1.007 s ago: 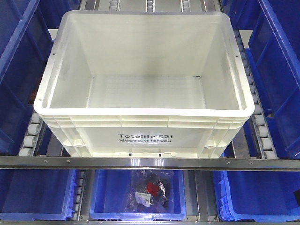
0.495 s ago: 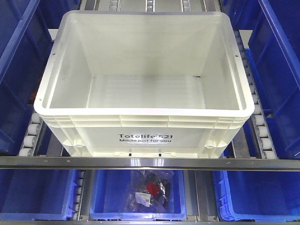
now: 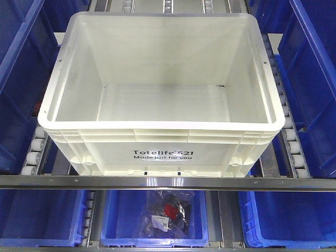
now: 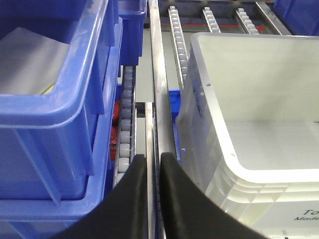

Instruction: Move bin from left to right shelf

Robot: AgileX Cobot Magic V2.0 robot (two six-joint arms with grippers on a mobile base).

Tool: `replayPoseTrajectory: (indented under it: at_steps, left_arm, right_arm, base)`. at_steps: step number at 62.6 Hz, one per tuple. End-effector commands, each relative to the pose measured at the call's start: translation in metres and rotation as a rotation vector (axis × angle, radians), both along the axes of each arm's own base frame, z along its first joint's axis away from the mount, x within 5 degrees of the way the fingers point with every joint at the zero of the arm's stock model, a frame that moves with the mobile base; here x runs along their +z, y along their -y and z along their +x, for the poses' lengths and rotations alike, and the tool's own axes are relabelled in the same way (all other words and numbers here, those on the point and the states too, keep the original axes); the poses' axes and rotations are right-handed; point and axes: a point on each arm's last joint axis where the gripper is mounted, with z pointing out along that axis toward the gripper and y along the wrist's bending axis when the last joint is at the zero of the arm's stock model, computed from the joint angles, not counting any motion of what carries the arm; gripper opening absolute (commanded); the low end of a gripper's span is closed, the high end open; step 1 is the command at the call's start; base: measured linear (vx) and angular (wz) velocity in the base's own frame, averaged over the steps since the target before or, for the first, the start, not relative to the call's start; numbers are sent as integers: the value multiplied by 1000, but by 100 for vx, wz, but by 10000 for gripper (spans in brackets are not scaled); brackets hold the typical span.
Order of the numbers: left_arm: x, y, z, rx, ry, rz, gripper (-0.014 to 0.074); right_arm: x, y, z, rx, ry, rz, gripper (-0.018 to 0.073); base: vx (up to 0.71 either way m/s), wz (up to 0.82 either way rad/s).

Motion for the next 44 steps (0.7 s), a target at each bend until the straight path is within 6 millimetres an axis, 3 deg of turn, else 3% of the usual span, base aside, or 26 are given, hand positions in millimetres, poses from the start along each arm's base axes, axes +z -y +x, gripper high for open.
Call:
replayPoseTrajectory:
  at_steps: [1, 8, 14, 26, 33, 44]
  left_arm:
    - [13, 0, 3, 1, 74, -17, 57]
    - [13, 0, 2, -1, 72, -12, 73]
    - [13, 0, 2, 3, 72, -2, 157]
    - [13, -2, 3, 12, 74, 21, 495]
    - [13, -1, 3, 11, 74, 20, 622]
    - [18, 1, 14, -33, 53, 78, 656]
  right_arm:
    - [10, 0, 9, 8, 41, -9, -8]
    - [7, -1, 13, 9, 16, -11, 19]
    - [6, -1, 14, 19, 5, -27, 113]
    - [5, -1, 14, 30, -8, -49, 509]
    - [5, -1, 14, 26, -9, -42, 702]
    - [10, -2, 15, 33, -10, -19, 721]
  base:
    - [0, 0]
    - [0, 0]
    - [0, 0]
    - [0, 0]
    - [0, 0]
    - [0, 0]
